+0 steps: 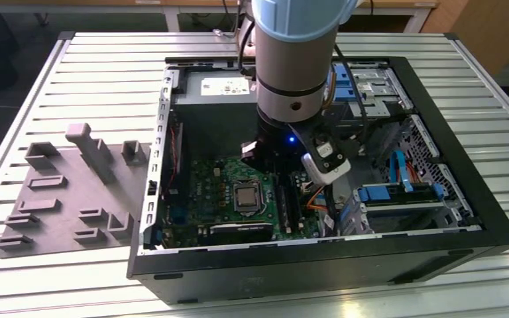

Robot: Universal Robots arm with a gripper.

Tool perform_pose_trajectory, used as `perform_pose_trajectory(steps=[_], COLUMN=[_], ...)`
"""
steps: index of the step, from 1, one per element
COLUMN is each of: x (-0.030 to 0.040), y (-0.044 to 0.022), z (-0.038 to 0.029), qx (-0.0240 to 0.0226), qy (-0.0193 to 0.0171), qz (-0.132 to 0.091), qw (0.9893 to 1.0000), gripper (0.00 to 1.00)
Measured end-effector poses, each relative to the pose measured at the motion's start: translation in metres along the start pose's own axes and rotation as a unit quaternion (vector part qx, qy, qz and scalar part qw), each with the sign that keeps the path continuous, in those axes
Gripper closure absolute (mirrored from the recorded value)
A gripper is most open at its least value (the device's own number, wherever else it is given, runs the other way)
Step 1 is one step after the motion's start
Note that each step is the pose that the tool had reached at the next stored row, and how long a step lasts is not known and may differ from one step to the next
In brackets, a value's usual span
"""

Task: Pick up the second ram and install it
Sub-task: 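Insert the second ram into the second slot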

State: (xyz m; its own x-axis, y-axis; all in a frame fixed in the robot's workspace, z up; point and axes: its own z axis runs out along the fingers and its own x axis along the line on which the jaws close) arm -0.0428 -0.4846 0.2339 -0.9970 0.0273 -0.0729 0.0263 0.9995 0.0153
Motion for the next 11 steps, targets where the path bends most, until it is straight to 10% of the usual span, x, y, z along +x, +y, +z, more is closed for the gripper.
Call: perform_pose_trajectory(steps=[11], x=[-0.0002], y=[0.0044], z=[-0.0003], qx=[0.0], qy=[0.0], qz=[0.0], qw=[1.0], gripper=[0.88])
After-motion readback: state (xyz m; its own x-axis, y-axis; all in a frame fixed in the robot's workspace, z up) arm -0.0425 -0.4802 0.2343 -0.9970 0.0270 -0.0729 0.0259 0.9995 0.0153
